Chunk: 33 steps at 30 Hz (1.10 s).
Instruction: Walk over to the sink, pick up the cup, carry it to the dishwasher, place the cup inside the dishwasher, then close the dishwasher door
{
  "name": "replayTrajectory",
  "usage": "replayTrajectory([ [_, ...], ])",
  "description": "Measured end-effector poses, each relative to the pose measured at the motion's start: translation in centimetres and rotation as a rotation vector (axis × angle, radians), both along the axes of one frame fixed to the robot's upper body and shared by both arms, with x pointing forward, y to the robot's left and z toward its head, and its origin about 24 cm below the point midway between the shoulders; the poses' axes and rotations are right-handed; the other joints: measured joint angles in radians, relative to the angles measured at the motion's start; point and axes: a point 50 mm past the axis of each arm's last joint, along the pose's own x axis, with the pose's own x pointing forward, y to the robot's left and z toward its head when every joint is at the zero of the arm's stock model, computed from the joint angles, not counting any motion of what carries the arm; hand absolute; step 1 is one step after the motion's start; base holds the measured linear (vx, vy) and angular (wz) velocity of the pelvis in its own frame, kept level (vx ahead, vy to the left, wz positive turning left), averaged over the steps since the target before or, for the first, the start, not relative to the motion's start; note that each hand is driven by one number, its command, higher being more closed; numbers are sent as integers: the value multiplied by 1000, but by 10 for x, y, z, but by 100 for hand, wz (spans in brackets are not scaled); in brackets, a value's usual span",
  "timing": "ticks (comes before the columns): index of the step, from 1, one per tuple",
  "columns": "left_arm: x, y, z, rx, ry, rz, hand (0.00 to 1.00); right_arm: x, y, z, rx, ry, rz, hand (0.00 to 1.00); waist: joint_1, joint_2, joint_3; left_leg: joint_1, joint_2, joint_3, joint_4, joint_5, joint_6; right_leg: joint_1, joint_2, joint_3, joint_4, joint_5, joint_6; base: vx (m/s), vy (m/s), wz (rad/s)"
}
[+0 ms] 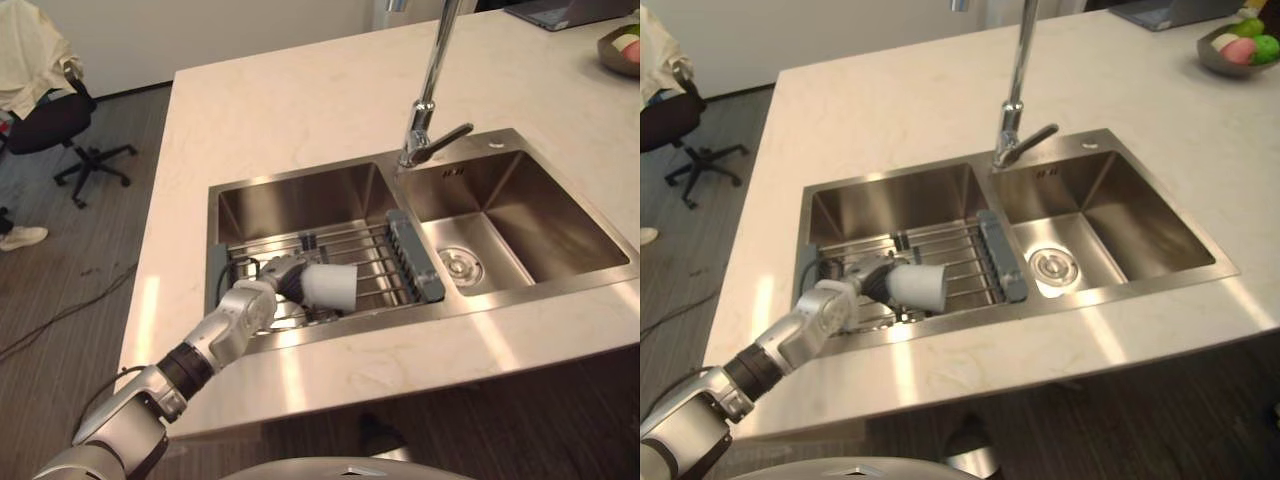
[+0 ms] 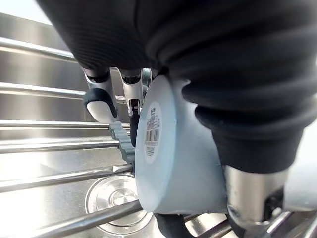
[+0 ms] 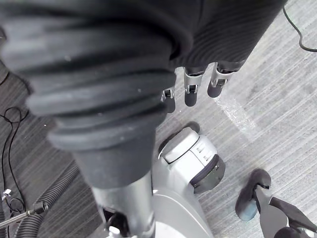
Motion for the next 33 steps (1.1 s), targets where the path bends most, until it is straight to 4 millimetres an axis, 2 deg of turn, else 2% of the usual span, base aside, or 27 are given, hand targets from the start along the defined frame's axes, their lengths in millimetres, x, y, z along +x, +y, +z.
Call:
replayTrajectory([
  [6, -6, 11, -4, -182, -19, 78, 100, 1, 3, -1, 1, 0, 7, 0, 12, -6, 4, 2, -1, -13, -14, 7, 0, 4, 1, -10, -3, -1, 1, 8, -19, 6],
  [9, -8, 13, 7, -291, -81, 107, 100, 1, 6, -1, 5, 9, 35, 0, 27, -22, 13, 2, -1, -23, -14, 10, 1, 10, 0, -24, -2, -1, 1, -16, -19, 9],
  [12, -12, 10, 13, -386, -107, 110, 100, 0, 7, -2, 1, 15, 34, 0, 42, -26, 12, 6, -1, -29, -14, 10, 1, 19, -1, -34, -2, -1, 1, -22, -16, 8],
  [15, -13, 12, 20, -575, -83, 174, 100, 1, 9, -2, -5, 19, 45, 0, 57, -29, 11, 6, -2, -34, -14, 14, 2, 20, -2, -36, -1, -1, 1, -27, -12, 3],
  [17, -10, 16, 23, -797, -4, 264, 100, -2, 11, -3, -13, 29, 42, 0, 62, -34, 8, 6, -3, -47, -14, 19, 3, 26, -3, -47, 0, -1, 1, -50, -26, 13],
  [18, -10, 18, 25, -853, 13, 279, 100, -3, 12, -3, -11, 31, 39, 0, 63, -35, 6, 6, -3, -50, -15, 21, 3, 27, -3, -51, 0, -1, 1, -45, -27, 16],
  [20, -15, 27, 37, -1062, 4, 304, 100, -8, 14, -4, 1, 36, 4, 0, 72, -42, 3, 18, -3, -55, -27, 30, 3, 37, -3, -57, 0, -1, 1, -43, -25, 9],
  [21, -18, 29, 42, -1115, -11, 301, 100, -11, 14, -4, 2, 39, -3, 0, 77, -43, -1, 22, -4, -55, -33, 33, 3, 40, -3, -57, 0, -1, 1, -43, -18, 2],
  [23, -27, 37, 67, -1312, -92, 267, 100, -21, 18, -5, 8, 53, -50, 0, 98, -52, -18, 19, -6, -63, -35, 35, 4, 41, -4, -58, 0, -2, 0, -41, -14, 6],
  [25, -35, 47, 86, -1450, -179, 248, 100, -26, 23, -6, 6, 51, -100, 0, 109, -61, -31, 19, -11, -73, -51, 44, 5, 43, -5, -59, 0, -2, 0, -42, -10, 13],
  [27, -42, 57, 97, -1544, -241, 240, 100, -32, 24, -6, 3, 56, -124, 0, 119, -67, -48, 21, -16, -78, -68, 54, 8, 43, -8, -62, 0, -4, 1, -48, 0, 11],
  [33, -58, 91, 101, -1743, -366, 341, 100, -35, 27, -6, -91, 102, -114, 0, 144, -79, -66, 25, -33, -106, -92, 66, 17, 56, -19, -87, -1, -6, 8, -24, 3, 13],
])
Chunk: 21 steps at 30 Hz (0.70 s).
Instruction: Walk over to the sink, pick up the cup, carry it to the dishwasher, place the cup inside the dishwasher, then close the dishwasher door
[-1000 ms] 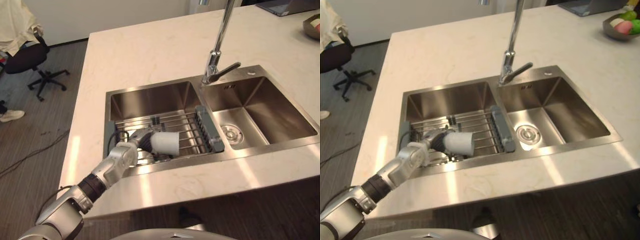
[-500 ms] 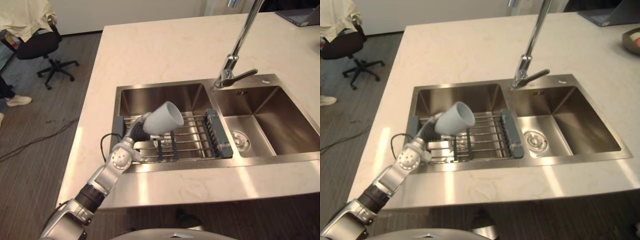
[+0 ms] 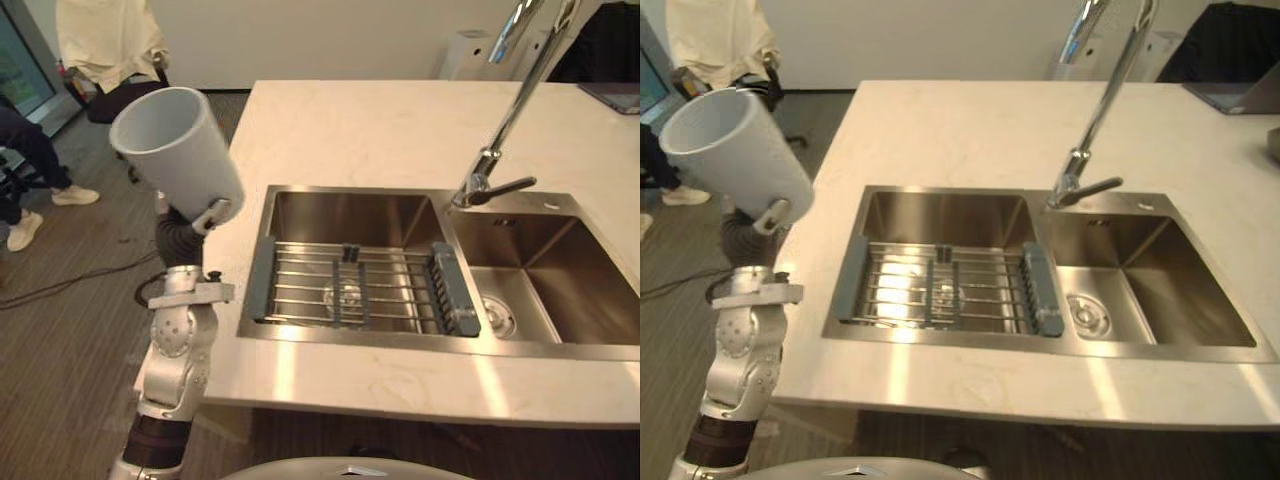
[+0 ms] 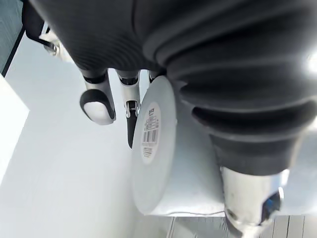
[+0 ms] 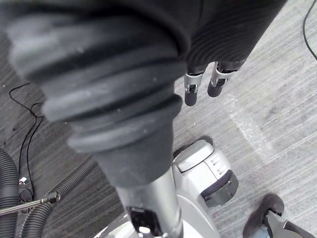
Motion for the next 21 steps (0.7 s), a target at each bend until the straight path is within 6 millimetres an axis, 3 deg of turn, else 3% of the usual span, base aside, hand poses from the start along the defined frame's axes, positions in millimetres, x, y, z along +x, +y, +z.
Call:
replayTrajectory([
  [4, -10, 7, -1, -34, -6, 28, 100, 2, -6, 2, -202, 109, 129, 0, 25, -7, -7, -6, -1, -4, 0, 0, 0, -1, 0, -3, -4, 0, 0, -2, -1, 4],
  [7, -16, 9, 1, -49, -14, 44, 100, 17, -12, 7, -349, 104, 203, 0, 27, -3, -10, -13, -1, -10, -1, 0, 0, -2, 0, -9, -9, 0, 1, 7, -12, 6],
  [11, -19, 7, 0, -83, -19, 53, 100, 42, -15, 16, -470, 14, 251, 0, 28, 3, -17, -26, 0, -22, 0, 1, 0, -5, 2, -20, -16, 0, 1, 18, -13, 8],
  [19, -23, 9, -4, -93, -10, 64, 100, 69, -13, 27, -556, -160, 293, 0, 37, -1, -26, -33, 0, -23, 5, 1, -1, -5, 4, -21, -25, 1, 0, 0, 0, 0],
  [20, -23, -1, -16, -97, 15, -49, 100, 80, -11, 37, -521, -320, 266, 0, 43, -5, -37, -24, -1, -24, -1, 4, 0, -3, 3, -13, -16, 1, -3, 0, 0, 0],
  [21, -23, -1, -16, -97, 15, -49, 100, 80, -11, 37, -521, -320, 265, 0, 43, -6, -37, -24, -1, -24, -1, 4, 0, -3, 3, -12, -16, 1, -3, 0, 0, 0],
])
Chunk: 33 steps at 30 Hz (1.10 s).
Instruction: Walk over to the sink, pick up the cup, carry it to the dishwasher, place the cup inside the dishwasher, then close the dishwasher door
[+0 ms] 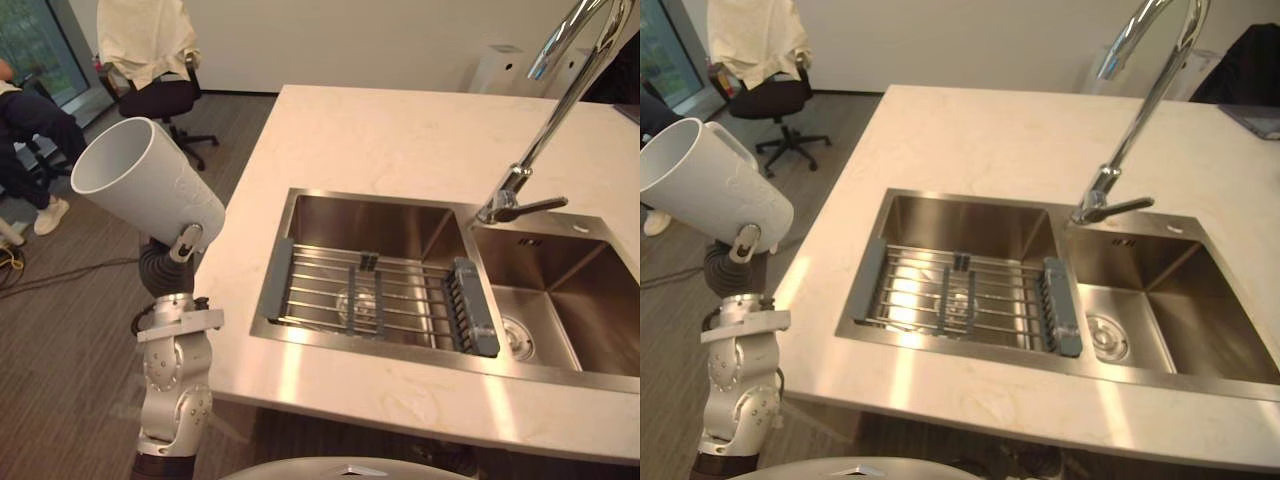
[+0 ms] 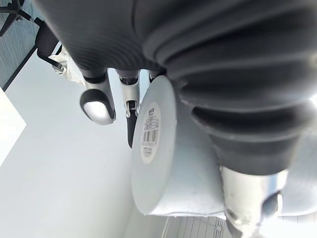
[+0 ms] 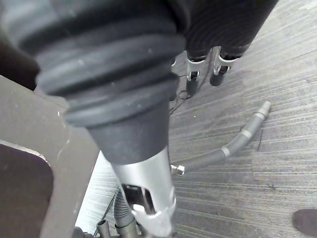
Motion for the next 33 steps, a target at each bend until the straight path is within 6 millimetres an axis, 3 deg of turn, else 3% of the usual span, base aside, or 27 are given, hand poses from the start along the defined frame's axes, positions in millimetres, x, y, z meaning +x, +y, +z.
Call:
replayTrajectory([
  [5, 0, 0, 0, -3, -1, 2, 100, 0, -1, 0, 5, -3, -3, 0, 1, -3, -3, 7, 6, 27, 7, -2, -2, -20, 6, 31, -2, 5, -2, 2, -1, -14],
  [8, 1, -2, 1, -10, -8, -5, 100, -11, -4, -3, 94, -5, -82, 0, -26, -7, 0, -21, 10, 21, 47, -16, -1, -11, 1, 17, -26, 20, -3, 8, -10, 2],
  [13, 8, -5, 0, -49, -31, -6, 100, -46, -12, -13, 276, -13, -278, 0, -43, -4, 4, -10, 19, -5, 85, -34, -6, 42, 0, -22, -42, 19, -3, -12, -21, 15],
  [17, 8, -4, -3, -50, -34, 5, 100, -47, -12, -13, 387, -96, -324, 0, -41, 10, 6, 3, 12, -35, 58, -23, -3, 63, -3, -38, -26, 6, 1, -59, -19, 20],
  [26, 2, 3, -12, -82, -11, 13, 100, -42, -14, -14, 412, -115, -328, 0, 8, 7, 6, 3, 2, -98, 26, 2, -3, 58, -16, -99, 32, -42, 9, -27, -17, 24],
  [33, -1, 11, -14, -90, -16, 21, 100, -40, -15, -16, 426, -121, -348, 0, 18, -14, 23, -74, 18, -135, 254, -112, -6, 51, -23, -117, 145, -110, 3, 31, -9, 9],
])
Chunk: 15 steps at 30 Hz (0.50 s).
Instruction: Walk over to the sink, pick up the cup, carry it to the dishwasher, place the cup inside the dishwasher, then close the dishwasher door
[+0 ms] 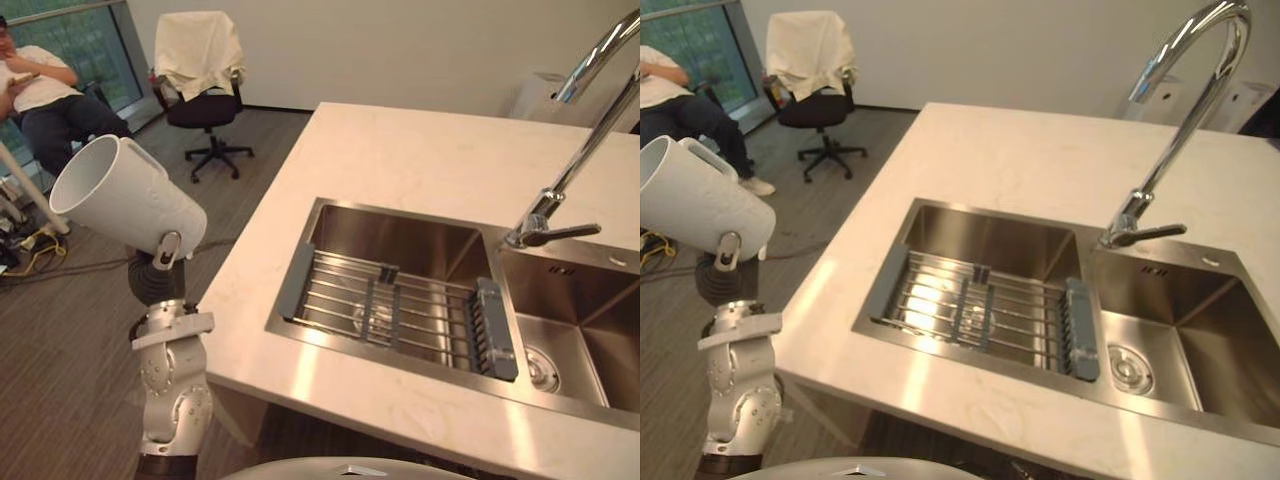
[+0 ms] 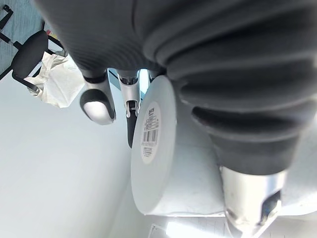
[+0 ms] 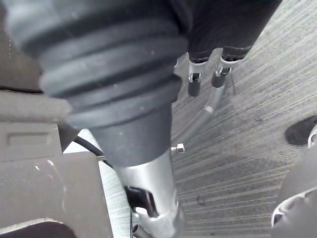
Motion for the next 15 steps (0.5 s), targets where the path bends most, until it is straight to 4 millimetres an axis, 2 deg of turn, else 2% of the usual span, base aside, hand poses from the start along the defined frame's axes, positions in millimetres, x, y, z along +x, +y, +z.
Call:
replayTrajectory([
  [2, 0, 0, 1, 8, -9, -9, 100, 3, 1, -1, 10, -5, -7, 0, 6, 6, 13, -16, 4, -14, 41, -18, 1, 2, 0, -13, 19, -12, -2, -7, -7, 20],
  [3, 0, 0, 1, 10, -10, -11, 100, 5, 1, -1, 14, -16, 1, 0, 11, -2, 27, -26, 6, -24, 57, -29, -1, 2, 0, -16, 29, -19, -1, -48, -9, 26],
  [4, -1, -1, 1, 16, -15, -18, 100, 7, 1, -1, 20, -24, 10, 0, 12, 8, 31, -49, 6, -43, 95, -43, 1, 1, -3, -37, 49, -32, -1, -63, -7, 45],
  [6, -2, -1, 4, 21, -31, -22, 100, 13, 2, -1, 19, -34, 38, 0, 17, 10, 51, -85, 7, -85, 166, -72, 3, -1, -11, -68, 96, -62, 0, -52, 4, 56],
  [9, -14, 12, 12, 30, -62, 41, 100, 26, 0, 0, -2, -26, 134, 0, 42, 17, 78, -139, 11, -145, 252, -98, 2, -4, -12, -120, 152, -96, -4, -53, -8, 53],
  [10, -19, 19, 13, 36, -55, 72, 100, 36, -1, 1, -6, -33, 170, 0, 57, 29, 85, -153, 9, -164, 254, -91, -1, -3, -11, -140, 151, -96, -5, -59, -47, 57],
  [12, -26, 28, 11, 36, -35, 121, 100, 47, -3, 4, -18, -50, 205, 0, 73, 33, 90, -175, -1, -197, 244, -62, -4, 0, -11, -184, 139, -97, -12, -100, -58, 69],
  [14, -30, 32, 7, 39, -6, 142, 100, 56, -1, 4, -25, -46, 258, 0, 91, 62, 106, -245, -5, -179, 255, 16, -4, -11, 4, -247, 126, -100, -39, -165, -70, 107],
  [15, -30, 32, 7, 40, -6, 142, 100, 58, -1, 4, -27, -49, 259, 0, 89, 68, 110, -278, -8, -142, 242, 55, -4, -24, 9, -258, 119, -96, -52, -261, -47, 157],
])
